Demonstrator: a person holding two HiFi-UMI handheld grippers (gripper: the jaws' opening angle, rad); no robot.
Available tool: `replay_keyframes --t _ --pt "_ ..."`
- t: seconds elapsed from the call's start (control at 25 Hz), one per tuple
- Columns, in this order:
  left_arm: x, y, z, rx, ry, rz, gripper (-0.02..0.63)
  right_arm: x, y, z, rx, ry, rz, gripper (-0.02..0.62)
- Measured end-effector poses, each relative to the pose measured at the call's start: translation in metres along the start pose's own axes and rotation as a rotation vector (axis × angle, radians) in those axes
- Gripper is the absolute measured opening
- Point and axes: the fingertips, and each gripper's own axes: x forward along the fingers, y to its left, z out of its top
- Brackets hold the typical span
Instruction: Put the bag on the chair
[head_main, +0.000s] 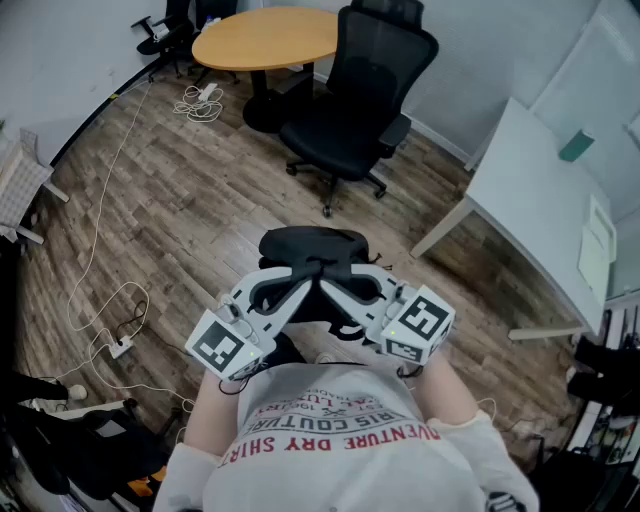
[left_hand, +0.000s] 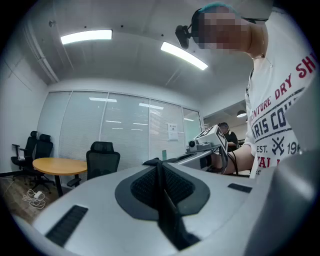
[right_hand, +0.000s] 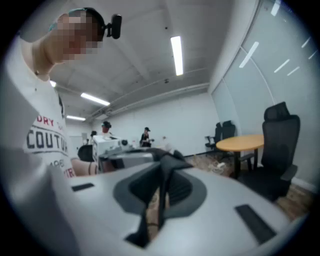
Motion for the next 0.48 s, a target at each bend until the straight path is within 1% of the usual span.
replay_keyframes --t 0.16,0.36,0.48 --pt "0.005 0.001 -0.005 0.002 0.006 -0.006 0.049 0.0 -0.005 -0.004 -0.008 0.011 -0.002 0.043" --pt "0.01 0.0 -0.011 -0.042 0.007 -0.04 0.049 -0.002 -0.012 -0.009 0.006 0.022 -0.013 0.043" --pt "0.014 0.006 -0.012 -0.057 0.011 -0.055 0.049 0.0 -0.018 -0.009 0.018 0.023 -0.02 0.043"
